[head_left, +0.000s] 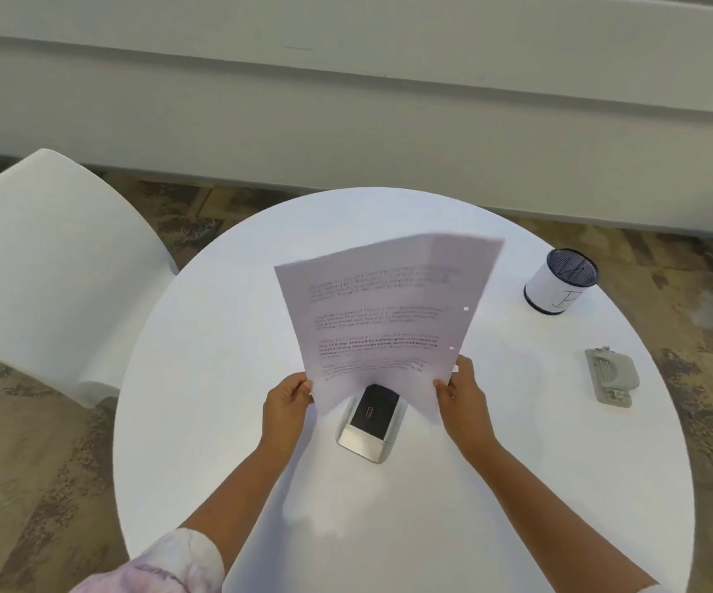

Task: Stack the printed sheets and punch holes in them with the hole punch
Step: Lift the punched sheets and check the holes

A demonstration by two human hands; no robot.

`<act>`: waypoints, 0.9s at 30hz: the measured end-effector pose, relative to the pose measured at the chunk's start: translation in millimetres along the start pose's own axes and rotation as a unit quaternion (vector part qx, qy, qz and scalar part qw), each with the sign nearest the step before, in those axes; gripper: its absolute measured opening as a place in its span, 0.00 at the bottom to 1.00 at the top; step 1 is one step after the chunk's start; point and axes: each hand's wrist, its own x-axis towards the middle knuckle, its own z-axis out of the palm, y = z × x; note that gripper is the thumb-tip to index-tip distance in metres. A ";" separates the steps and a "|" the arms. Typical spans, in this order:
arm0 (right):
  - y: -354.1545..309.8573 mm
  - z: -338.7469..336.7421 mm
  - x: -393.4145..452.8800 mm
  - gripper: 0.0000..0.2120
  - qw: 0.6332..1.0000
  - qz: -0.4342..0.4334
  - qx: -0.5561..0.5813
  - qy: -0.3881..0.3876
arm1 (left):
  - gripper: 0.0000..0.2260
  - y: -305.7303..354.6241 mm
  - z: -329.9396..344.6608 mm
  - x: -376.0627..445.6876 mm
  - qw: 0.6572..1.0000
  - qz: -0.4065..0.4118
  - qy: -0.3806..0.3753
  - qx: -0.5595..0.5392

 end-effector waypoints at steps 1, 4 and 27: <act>-2.2 2.5 3.8 0.19 1.000 0.000 -0.003 -0.001 | 0.09 1.2 -3.3 4.8 1.000 0.000 0.011 0.000; -8.9 11.5 17.6 0.18 1.000 -0.007 -0.021 -0.005 | 0.08 3.2 -16.0 22.2 0.999 -0.006 0.051 0.000; -57.9 107.6 147.9 0.20 0.996 0.006 -0.006 -0.089 | 0.11 10.1 -74.0 192.3 0.983 -0.014 0.144 0.114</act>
